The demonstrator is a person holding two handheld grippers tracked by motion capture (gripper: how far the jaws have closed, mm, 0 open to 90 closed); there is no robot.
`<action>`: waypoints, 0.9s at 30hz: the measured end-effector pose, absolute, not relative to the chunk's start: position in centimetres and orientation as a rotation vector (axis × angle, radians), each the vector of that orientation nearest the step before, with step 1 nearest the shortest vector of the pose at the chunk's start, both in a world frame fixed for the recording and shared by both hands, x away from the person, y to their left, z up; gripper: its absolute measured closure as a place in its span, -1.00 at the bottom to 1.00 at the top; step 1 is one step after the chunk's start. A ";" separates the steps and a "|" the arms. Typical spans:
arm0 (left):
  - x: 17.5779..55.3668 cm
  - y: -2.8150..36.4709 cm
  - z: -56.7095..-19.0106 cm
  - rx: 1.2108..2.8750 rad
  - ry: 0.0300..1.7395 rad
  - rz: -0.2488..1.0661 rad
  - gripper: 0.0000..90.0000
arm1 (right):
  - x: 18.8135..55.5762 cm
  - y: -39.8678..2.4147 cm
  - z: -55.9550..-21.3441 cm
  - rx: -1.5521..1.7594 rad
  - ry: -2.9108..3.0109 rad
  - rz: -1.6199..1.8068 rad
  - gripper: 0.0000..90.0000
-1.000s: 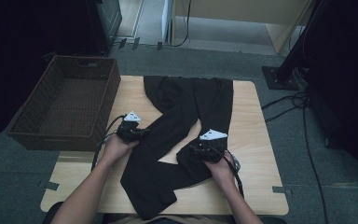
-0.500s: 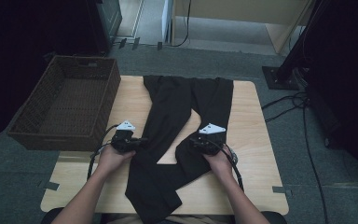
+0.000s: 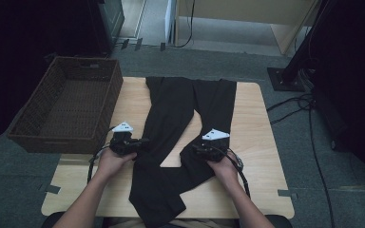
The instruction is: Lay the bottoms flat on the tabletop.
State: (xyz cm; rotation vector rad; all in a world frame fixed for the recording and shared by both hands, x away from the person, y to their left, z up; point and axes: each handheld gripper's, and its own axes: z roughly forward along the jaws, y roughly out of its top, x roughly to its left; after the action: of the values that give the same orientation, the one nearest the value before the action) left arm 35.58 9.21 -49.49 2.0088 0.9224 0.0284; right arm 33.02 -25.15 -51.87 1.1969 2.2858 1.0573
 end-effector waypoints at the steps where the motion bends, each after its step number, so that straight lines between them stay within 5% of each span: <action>1: 35.5 8.9 -49.5 2.003 0.910 0.014 0.99 | 32.9 -25.3 -51.8 1.205 2.290 1.058 0.15; 6: 35.8 8.1 -49.4 2.029 0.900 0.034 0.89 | 32.3 -25.7 -52.1 1.226 2.269 1.087 0.15; 21: 35.4 4.0 -49.0 2.053 0.752 -0.019 1.00 | 31.7 -25.3 -52.2 1.228 2.241 1.074 0.15; 27: 35.9 4.6 -48.3 2.025 0.789 0.027 0.62 | 31.5 -25.4 -52.2 1.221 2.242 1.075 0.15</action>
State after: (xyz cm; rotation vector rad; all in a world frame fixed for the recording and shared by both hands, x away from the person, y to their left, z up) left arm 35.91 4.62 -48.30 2.0248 0.7889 0.0274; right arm 31.50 -25.38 -52.22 1.2206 2.2416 1.0754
